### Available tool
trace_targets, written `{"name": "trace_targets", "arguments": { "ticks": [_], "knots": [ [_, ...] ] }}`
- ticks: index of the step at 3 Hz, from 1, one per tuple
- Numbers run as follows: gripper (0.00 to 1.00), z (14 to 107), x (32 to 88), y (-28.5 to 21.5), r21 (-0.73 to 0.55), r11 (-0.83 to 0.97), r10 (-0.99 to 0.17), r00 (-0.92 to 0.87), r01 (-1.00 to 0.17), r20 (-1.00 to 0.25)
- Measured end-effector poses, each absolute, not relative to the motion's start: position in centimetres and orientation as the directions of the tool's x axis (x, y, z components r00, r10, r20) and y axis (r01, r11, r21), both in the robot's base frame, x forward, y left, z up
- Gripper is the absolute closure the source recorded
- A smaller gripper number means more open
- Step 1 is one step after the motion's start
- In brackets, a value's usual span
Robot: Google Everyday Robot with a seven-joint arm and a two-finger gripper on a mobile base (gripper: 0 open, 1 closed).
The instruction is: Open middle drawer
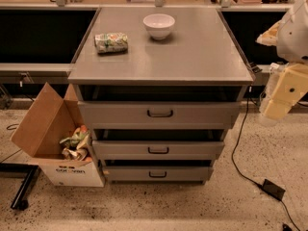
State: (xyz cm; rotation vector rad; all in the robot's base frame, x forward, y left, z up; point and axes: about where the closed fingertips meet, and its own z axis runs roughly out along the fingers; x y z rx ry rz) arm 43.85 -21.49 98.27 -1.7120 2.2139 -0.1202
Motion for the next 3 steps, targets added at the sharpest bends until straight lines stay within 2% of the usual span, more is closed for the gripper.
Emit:
{"name": "trace_targets", "arguments": {
  "ticks": [1, 3],
  "knots": [
    [0.0, 98.3, 43.8, -21.5, -0.27, 0.271, -0.953, -0.217, -0.924, -0.213],
    [0.0, 88.6, 44.3, -19.2, -0.232, 0.179, -0.966, -0.126, -0.956, -0.227]
  ]
}}
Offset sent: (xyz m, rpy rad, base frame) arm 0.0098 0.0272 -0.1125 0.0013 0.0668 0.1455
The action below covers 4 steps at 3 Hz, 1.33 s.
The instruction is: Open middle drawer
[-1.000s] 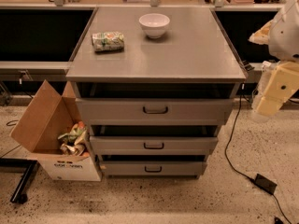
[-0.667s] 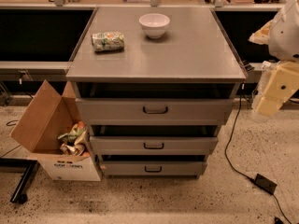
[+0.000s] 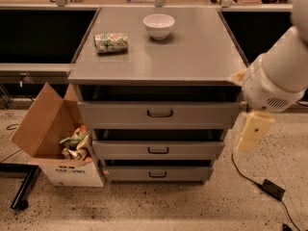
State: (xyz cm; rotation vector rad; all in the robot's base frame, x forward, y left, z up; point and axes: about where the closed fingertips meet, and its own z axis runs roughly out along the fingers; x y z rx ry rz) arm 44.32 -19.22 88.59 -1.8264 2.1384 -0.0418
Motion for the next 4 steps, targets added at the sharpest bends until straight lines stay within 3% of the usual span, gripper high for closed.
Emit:
{"name": "trace_targets", "arguments": {
  "ticks": [1, 3, 4],
  "knots": [
    [0.0, 81.1, 44.5, -17.8, -0.186, 0.164, -0.961, -0.114, -0.969, -0.253],
    [0.0, 76.4, 45.0, -17.9, -0.159, 0.132, -0.97, -0.094, -0.978, -0.224],
    [0.0, 68.4, 45.2, -18.9, -0.113, 0.071, -0.975, -0.045, -0.991, -0.219]
  ]
}}
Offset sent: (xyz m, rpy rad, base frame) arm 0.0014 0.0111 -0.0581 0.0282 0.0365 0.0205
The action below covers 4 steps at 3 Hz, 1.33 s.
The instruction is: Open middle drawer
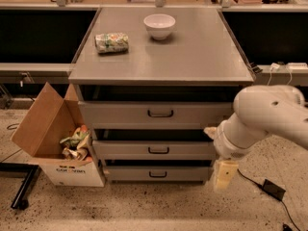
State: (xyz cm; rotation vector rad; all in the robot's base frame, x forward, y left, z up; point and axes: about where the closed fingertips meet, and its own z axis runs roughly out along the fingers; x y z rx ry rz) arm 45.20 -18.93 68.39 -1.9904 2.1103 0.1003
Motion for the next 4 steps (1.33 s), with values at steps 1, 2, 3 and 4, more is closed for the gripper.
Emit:
{"name": "trace_targets", "arguments": {
  "ticks": [1, 2, 3, 4],
  "knots": [
    [0.0, 61.1, 45.3, -19.8, -0.081, -0.002, -0.978, 0.018, -0.997, -0.209],
    [0.0, 54.7, 46.2, -20.3, -0.035, -0.03, -0.972, 0.038, -0.999, -0.233],
    [0.0, 52.6, 45.8, -20.2, -0.003, -0.034, -0.969, 0.034, -0.999, -0.246],
    [0.0, 51.9, 46.2, -20.0, -0.002, -0.044, -0.965, 0.043, -0.999, -0.258]
  ]
}}
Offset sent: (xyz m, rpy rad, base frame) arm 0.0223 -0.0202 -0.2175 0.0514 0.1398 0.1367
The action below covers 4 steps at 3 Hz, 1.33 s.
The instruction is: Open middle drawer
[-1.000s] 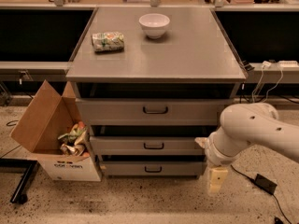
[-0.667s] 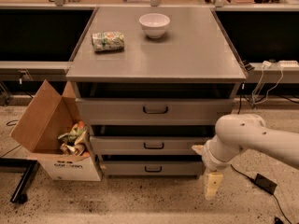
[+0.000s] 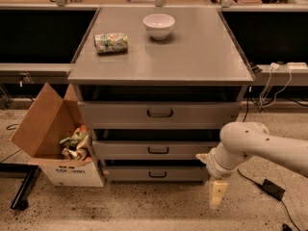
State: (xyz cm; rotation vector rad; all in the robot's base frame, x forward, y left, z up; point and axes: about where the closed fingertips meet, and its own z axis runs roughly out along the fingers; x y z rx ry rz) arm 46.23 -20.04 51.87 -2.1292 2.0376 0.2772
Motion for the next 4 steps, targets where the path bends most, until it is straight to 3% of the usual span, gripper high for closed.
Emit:
{"name": "trace_targets", "arguments": {
  "ticks": [3, 4],
  "knots": [
    [0.0, 46.5, 58.7, -19.5, -0.179, -0.096, -0.955, 0.141, -0.979, -0.26],
    [0.04, 43.1, 62.2, -19.1, -0.155, -0.075, -0.958, 0.114, -0.985, -0.263]
  ]
}}
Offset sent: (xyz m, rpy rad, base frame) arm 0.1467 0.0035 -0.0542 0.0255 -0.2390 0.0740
